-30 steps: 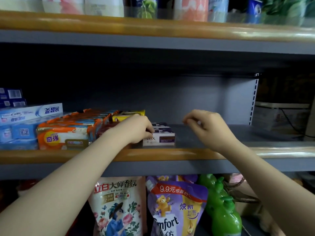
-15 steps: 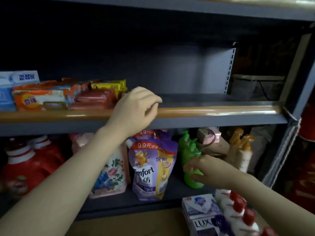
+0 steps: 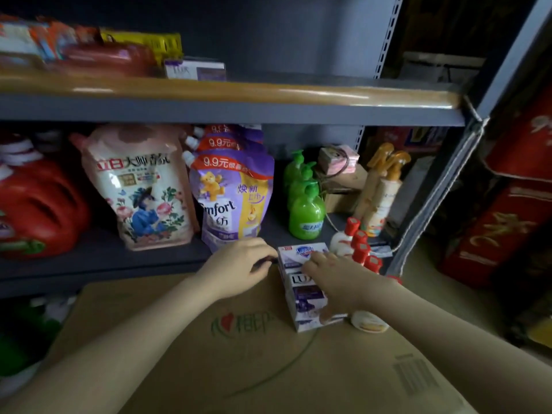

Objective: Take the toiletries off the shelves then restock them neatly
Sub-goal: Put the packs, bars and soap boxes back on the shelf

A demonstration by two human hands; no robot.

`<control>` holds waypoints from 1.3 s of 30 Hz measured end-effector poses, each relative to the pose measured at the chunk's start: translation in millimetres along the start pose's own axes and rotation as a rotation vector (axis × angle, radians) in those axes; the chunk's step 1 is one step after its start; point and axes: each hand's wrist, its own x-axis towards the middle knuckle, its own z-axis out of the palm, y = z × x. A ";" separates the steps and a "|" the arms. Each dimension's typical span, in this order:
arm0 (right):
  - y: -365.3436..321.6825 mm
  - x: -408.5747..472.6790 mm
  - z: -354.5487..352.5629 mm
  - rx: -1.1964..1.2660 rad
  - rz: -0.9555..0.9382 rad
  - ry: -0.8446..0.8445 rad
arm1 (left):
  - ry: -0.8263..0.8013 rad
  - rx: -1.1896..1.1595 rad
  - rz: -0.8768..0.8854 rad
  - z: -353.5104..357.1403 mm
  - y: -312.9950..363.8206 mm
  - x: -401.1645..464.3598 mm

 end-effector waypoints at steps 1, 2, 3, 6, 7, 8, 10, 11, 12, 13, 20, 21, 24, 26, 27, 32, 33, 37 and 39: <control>-1.1 0.1 2.9 -0.023 -0.001 0.011 | -0.020 -0.009 -0.038 6.7 2.4 -4.7; -1.6 -0.7 4.2 -0.033 -0.006 0.023 | -0.034 -0.022 -0.069 13.6 5.6 -9.6; -0.8 -2.1 4.7 -0.024 -0.016 0.033 | -0.038 -0.034 -0.091 20.2 10.1 -14.2; 6.7 -12.1 -3.3 0.211 -0.005 0.138 | -0.041 -0.090 -0.125 39.5 25.5 -27.0; 9.8 -16.5 -8.6 0.338 0.016 0.207 | -0.047 -0.065 -0.134 45.5 31.1 -31.2; 12.4 -20.4 -14.1 0.455 0.034 0.286 | -0.038 -0.004 -0.119 51.4 35.7 -33.7; 16.5 -25.4 -23.2 0.623 0.053 0.416 | -0.019 0.085 -0.052 61.2 42.0 -32.7; 18.0 -26.8 -25.9 0.683 0.055 0.457 | -0.021 0.122 -0.007 64.9 45.1 -30.1; 18.8 -27.8 -27.4 0.735 0.058 0.486 | -0.031 0.166 0.046 69.7 46.6 -27.1; 19.2 -28.4 -27.7 0.774 0.063 0.504 | -0.055 0.206 0.083 73.6 48.2 -24.8; 11.3 -27.0 -16.2 0.756 0.064 0.501 | -0.134 0.275 0.084 80.7 48.5 -38.5; 10.0 -25.8 -15.8 0.757 0.053 0.485 | -0.132 0.281 0.075 76.6 46.9 -44.2; 5.9 -22.4 -18.5 0.743 0.040 0.468 | -0.126 0.244 -0.031 59.8 40.7 -67.3; 3.7 -19.1 -20.8 0.739 0.019 0.492 | -0.136 0.151 -0.156 50.1 33.8 -78.1; 2.7 -17.1 -22.2 0.746 0.008 0.500 | -0.170 0.103 -0.243 47.3 28.7 -80.1; -1.5 -4.8 -32.9 0.833 -0.014 0.557 | -0.194 -0.198 -0.531 38.1 17.9 -71.4; -2.3 -2.7 -36.6 0.848 -0.020 0.576 | -0.203 -0.227 -0.512 36.2 17.6 -69.0; -5.8 6.8 -54.3 0.910 -0.023 0.633 | -0.398 -0.192 -0.401 32.8 19.8 -63.1; -8.3 12.6 -58.3 0.952 -0.017 0.634 | -0.449 -0.099 -0.360 35.4 19.0 -61.7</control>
